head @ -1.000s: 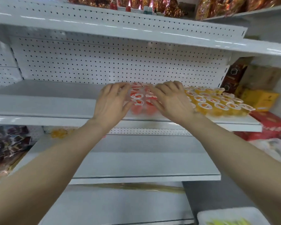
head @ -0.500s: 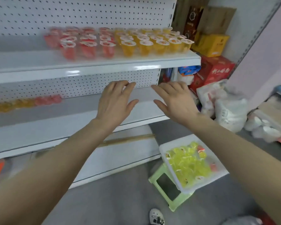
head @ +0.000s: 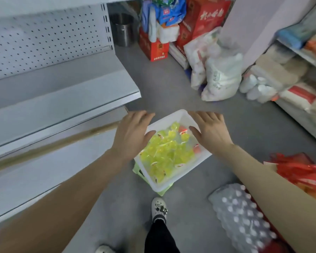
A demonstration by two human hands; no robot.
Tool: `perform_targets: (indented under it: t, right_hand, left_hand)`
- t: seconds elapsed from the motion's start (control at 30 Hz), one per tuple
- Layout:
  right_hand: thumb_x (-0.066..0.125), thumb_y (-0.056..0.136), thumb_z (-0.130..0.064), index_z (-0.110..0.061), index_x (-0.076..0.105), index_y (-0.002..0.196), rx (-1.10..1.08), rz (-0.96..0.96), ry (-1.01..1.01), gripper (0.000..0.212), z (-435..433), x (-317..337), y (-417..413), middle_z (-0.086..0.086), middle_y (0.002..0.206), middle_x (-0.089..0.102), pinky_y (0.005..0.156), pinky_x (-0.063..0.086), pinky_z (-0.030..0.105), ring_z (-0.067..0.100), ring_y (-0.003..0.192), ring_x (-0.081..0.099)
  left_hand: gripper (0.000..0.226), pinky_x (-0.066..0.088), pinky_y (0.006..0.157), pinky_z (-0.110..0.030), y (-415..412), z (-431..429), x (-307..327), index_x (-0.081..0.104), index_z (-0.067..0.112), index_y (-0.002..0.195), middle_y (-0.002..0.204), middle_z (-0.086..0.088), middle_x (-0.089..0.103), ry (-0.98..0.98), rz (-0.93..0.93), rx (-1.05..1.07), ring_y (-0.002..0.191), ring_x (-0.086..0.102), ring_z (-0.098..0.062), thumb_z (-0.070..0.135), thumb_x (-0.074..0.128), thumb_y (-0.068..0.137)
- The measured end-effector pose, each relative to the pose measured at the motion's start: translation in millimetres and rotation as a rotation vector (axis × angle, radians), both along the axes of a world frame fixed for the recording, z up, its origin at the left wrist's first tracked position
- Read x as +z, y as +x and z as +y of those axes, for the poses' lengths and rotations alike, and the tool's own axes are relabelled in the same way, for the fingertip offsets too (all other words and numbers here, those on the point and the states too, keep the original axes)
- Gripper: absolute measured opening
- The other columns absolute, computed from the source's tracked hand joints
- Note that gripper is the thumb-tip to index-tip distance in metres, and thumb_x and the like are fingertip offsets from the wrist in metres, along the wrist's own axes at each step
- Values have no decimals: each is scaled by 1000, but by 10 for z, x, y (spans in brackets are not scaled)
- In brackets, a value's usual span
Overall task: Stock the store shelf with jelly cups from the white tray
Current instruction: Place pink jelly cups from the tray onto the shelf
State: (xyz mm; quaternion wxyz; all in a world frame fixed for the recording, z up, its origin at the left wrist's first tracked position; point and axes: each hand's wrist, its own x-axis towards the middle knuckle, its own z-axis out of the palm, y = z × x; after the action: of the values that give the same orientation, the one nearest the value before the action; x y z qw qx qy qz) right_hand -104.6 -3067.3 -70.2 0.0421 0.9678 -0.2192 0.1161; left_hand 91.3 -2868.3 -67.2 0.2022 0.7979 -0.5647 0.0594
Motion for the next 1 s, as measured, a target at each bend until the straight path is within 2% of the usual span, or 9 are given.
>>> perform_targets:
  t: [0.17, 0.3, 0.37, 0.5, 0.63, 0.83, 0.93, 1.0]
  right_hand:
    - [74, 82, -26, -16, 59, 130, -185, 204, 186, 52, -665, -866, -347, 8, 111, 68, 81, 45, 45, 36, 97, 64]
    - [60, 92, -31, -22, 46, 141, -268, 416, 329, 52, -918, -1608, -411, 5, 126, 61, 91, 41, 44, 33, 113, 57]
    - [55, 94, -31, -25, 41, 143, -269, 497, 363, 51, -986, -1955, -374, 2, 128, 58, 93, 40, 42, 30, 114, 56]
    - [52, 93, -17, -25, 36, 143, -261, 627, 410, 53, -1116, -2582, -227, 2, 125, 52, 93, 39, 37, 28, 110, 53]
    - [53, 90, -8, -19, 29, 148, -189, 750, 408, 64, -1254, -3051, -131, 9, 138, 39, 106, 34, 36, 31, 126, 41]
    - [52, 90, -5, -13, 40, 139, -156, 824, 427, 51, -1385, -3379, -204, 11, 141, 37, 109, 31, 35, 31, 132, 35]
    - [50, 90, -5, -12, 40, 136, -135, 794, 429, 48, -1383, -3457, -226, 10, 135, 44, 110, 30, 34, 31, 127, 39]
    - [44, 93, -7, -14, 38, 139, -154, 768, 434, 47, -1391, -3491, -227, 11, 133, 45, 109, 29, 35, 32, 128, 38]
  left_hand:
    - [54, 53, 80, -41, -241, -554, -764, 62, 13, 125, 111, -7, 61, 114, 86, -18, 98, 58, -31, 32, 79, 77]
    - [56, 55, 80, -40, -383, -796, -1429, 63, 14, 125, 112, -6, 63, 214, 177, -10, 99, 60, -31, 29, 82, 74]
    - [57, 55, 81, -40, -438, -884, -1743, 61, 16, 127, 114, -4, 62, 270, 207, -10, 101, 59, -29, 29, 80, 75]
    - [57, 54, 84, -40, -482, -1084, -2290, 58, 16, 130, 117, -4, 60, 354, 224, -39, 104, 58, -28, 31, 76, 78]
    - [58, 53, 88, -41, -454, -1361, -2747, 57, 17, 133, 120, -5, 59, 418, 240, -88, 108, 57, -29, 30, 75, 80]
    - [55, 49, 97, -41, -305, -2077, -3173, 55, 14, 133, 126, -8, 58, 406, 202, -219, 115, 53, -30, 22, 74, 82]
    - [60, 42, 101, -39, -222, -2467, -3353, 54, 13, 133, 127, -8, 57, 355, 146, -312, 115, 52, -32, 10, 74, 76]
    - [56, 39, 106, -40, -197, -2689, -3467, 55, 13, 131, 129, -6, 57, 333, 118, -365, 119, 51, -33, 4, 67, 77]
